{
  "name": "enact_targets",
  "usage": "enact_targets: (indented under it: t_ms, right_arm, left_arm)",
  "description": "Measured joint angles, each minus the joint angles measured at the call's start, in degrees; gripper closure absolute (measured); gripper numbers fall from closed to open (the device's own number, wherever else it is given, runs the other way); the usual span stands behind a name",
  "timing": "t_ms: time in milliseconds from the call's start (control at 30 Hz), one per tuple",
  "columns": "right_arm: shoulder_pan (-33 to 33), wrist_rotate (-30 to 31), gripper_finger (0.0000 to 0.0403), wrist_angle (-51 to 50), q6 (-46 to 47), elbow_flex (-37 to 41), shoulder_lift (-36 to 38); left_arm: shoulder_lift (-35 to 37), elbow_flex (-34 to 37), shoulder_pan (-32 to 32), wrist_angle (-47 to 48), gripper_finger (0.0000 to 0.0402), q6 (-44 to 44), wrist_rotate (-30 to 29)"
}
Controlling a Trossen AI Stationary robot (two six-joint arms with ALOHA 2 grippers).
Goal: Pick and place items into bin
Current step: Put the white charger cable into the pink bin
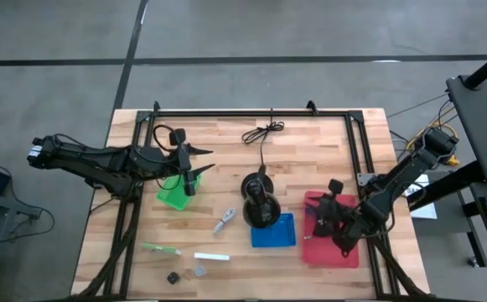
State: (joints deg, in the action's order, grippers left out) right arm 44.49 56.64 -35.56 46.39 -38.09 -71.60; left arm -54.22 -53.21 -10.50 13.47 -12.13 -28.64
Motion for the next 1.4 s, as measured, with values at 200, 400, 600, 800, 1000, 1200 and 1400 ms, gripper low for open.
enact_targets:
  t_ms: [200, 400, 600, 800, 1000, 1200, 1400]
  right_arm:
    - [0.0, -7.6, 0.0335, 9.6, -15.4, 0.0, 0.0]
    - [0.0, -12.0, 0.0335, 21.6, -31.8, 0.0, 0.9]
    - [-0.5, -11.9, 0.0335, 31.6, -46.2, 1.1, 2.7]
    - [-3.5, -13.0, 0.0335, 47.1, -61.9, 6.4, 5.4]
    - [-7.9, -21.9, 0.0335, 66.0, -72.0, 17.4, 11.1]
    - [-9.9, -25.2, 0.0335, 83.3, -78.0, 26.3, 17.2]
    - [-12.4, -24.4, 0.0335, 92.8, -82.7, 30.1, 19.4]
  left_arm:
    - [0.0, 0.0, 0.0, -0.1, 0.0249, 0.0, 0.0]
    - [0.0, 0.0, 0.0, -0.1, 0.0249, 0.0, 0.0]
    - [0.0, 0.1, 0.0, -0.1, 0.0249, 0.0, 0.0]
    - [0.0, 0.1, 0.0, -0.1, 0.0249, 2.3, 0.0]
    - [0.0, 0.2, 0.0, 0.0, 0.0249, 2.8, 0.0]
    - [-0.2, 0.2, 0.0, 0.8, 0.0249, 2.9, 0.0]
    - [-3.0, 0.1, 0.0, 0.5, 0.0249, 4.4, -0.2]
